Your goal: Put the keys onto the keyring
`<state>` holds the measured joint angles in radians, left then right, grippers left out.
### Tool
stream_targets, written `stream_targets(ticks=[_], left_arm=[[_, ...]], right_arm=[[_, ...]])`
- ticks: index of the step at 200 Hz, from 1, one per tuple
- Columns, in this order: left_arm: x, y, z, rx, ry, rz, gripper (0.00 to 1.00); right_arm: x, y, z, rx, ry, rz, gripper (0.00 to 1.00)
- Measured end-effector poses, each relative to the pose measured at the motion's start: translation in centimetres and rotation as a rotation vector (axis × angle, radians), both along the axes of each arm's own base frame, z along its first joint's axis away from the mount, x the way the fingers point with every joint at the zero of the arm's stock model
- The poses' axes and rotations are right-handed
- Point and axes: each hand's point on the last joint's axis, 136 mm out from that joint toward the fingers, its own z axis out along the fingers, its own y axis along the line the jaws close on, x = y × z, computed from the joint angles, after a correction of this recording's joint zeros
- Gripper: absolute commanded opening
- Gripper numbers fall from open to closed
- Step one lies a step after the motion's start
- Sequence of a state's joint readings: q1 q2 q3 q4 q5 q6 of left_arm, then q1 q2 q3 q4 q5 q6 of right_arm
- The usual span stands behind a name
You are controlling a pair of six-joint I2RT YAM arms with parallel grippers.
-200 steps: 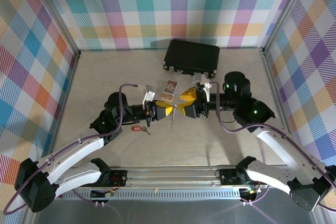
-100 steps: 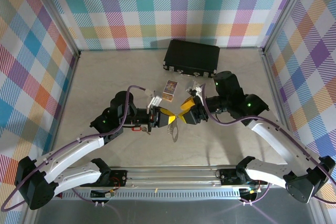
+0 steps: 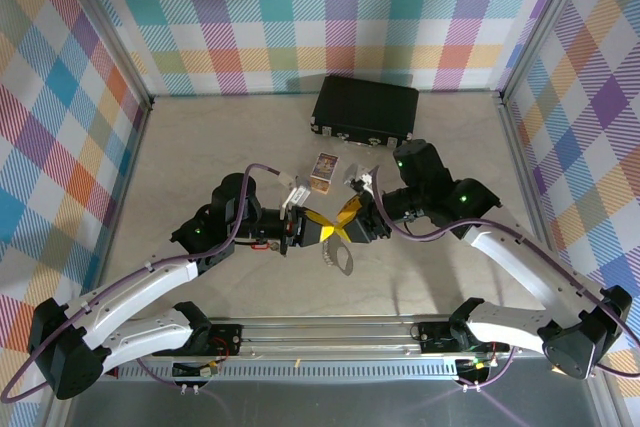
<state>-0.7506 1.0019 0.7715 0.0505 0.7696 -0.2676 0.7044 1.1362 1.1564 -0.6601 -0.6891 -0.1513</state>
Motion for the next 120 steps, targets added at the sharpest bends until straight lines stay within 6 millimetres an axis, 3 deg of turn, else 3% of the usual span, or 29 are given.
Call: stream_targets(ticks=[97, 120], left_arm=[[-0.18, 0.01, -0.16, 0.006, 0.004, -0.007, 0.0], [-0.2, 0.03, -0.18, 0.009, 0.008, -0.007, 0.0]], right_arm=[[-0.13, 0.11, -0.32, -0.021, -0.006, 0.012, 0.02], [-0.13, 0.07, -0.36, -0.024, -0.006, 0.011, 0.0]])
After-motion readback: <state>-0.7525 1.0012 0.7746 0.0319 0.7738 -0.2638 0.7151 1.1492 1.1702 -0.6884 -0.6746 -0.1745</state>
